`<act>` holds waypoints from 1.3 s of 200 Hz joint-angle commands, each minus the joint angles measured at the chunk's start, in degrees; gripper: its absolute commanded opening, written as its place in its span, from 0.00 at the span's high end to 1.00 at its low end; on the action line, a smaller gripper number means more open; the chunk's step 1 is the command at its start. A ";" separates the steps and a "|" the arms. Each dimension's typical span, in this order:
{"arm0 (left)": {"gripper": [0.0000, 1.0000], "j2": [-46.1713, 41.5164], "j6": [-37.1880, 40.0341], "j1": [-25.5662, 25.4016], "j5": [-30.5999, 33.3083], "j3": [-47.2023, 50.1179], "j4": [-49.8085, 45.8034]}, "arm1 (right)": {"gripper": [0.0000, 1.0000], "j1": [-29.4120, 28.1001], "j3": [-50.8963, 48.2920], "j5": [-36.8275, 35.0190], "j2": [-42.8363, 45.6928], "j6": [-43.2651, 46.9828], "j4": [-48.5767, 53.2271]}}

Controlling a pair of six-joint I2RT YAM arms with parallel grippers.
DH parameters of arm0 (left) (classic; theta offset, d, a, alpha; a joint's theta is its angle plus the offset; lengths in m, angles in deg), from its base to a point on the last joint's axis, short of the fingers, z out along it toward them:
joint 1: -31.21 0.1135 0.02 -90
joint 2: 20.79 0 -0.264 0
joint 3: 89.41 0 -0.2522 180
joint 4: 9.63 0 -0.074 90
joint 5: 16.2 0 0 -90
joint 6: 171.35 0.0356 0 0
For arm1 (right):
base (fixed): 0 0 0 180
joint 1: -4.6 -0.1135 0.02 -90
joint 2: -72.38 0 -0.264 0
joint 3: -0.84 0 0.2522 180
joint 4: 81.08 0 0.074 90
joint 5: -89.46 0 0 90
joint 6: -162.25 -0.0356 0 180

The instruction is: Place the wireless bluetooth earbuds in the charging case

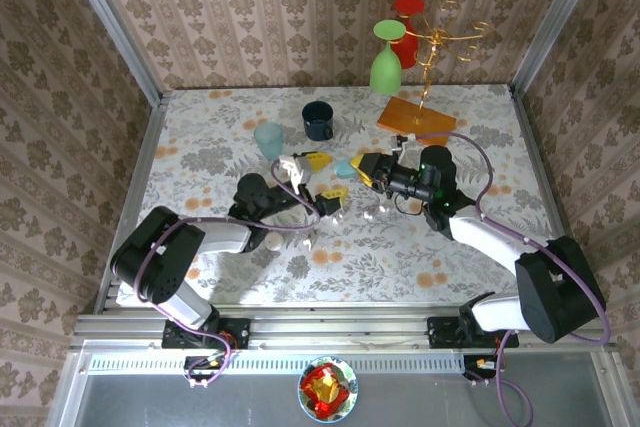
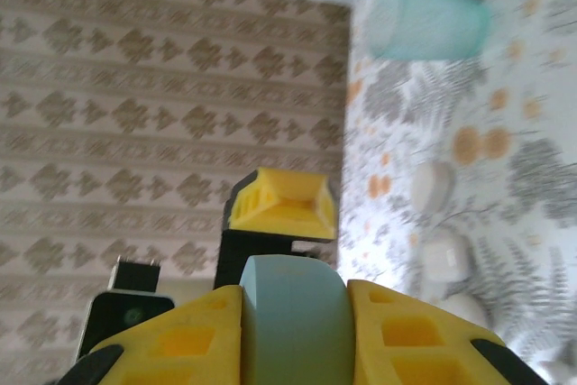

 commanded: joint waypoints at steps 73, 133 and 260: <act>0.00 -14.68 9.51 -2.67 23.34 10.46 -18.37 | 0.78 4.36 9.44 -8.34 -18.11 17.23 13.40; 0.00 -27.40 10.48 -4.36 36.07 10.47 -41.34 | 0.78 4.27 21.05 -6.42 -34.57 19.19 14.08; 0.00 -28.53 6.97 7.75 41.59 -5.30 -80.68 | 0.33 4.46 27.18 -12.49 -29.40 31.31 29.37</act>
